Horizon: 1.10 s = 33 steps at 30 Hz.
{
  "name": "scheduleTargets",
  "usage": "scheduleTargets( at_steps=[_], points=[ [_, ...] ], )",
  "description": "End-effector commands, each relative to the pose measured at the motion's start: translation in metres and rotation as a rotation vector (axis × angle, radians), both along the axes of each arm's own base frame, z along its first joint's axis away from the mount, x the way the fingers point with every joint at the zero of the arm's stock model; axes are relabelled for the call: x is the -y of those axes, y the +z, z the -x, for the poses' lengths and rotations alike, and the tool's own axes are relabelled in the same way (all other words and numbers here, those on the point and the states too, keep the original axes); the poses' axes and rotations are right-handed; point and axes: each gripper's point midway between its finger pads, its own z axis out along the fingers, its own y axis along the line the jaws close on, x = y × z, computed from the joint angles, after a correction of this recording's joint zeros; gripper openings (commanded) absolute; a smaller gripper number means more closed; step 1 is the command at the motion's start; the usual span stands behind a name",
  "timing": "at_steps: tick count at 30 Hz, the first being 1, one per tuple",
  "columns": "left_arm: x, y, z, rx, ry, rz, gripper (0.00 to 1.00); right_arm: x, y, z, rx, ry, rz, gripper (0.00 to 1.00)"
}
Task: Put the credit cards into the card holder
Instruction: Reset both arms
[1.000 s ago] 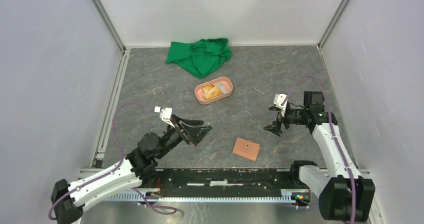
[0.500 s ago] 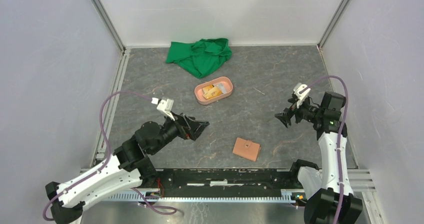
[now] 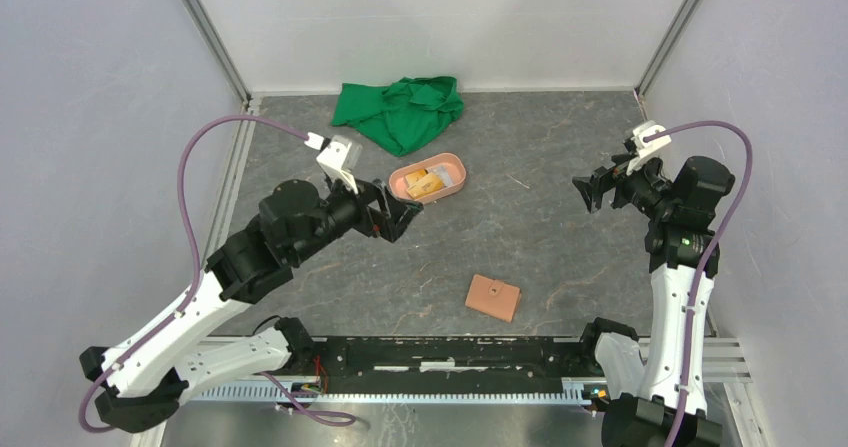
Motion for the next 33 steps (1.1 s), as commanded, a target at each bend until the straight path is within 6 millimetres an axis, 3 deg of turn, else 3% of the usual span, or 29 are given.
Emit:
scheduleTargets(
  at_steps=[1,6,14,23,33],
  points=[
    [-0.002,0.031,-0.012,0.023,-0.058,0.049,1.00,0.005,0.057,-0.002,0.112,-0.073,-0.039,0.98],
    [-0.009,0.048,-0.036,-0.036,-0.110,0.168,1.00,0.009,0.086,0.001,0.152,-0.138,-0.069,0.98],
    [-0.024,0.054,-0.036,-0.020,-0.071,0.172,1.00,0.008,0.111,0.011,0.215,-0.157,-0.071,0.98],
    [-0.038,0.049,-0.026,-0.002,-0.038,0.133,1.00,0.004,0.122,0.015,0.244,-0.139,-0.068,0.98],
    [-0.040,0.049,-0.019,0.002,-0.050,0.135,1.00,0.001,0.119,0.015,0.235,-0.119,-0.079,0.98]
  ],
)
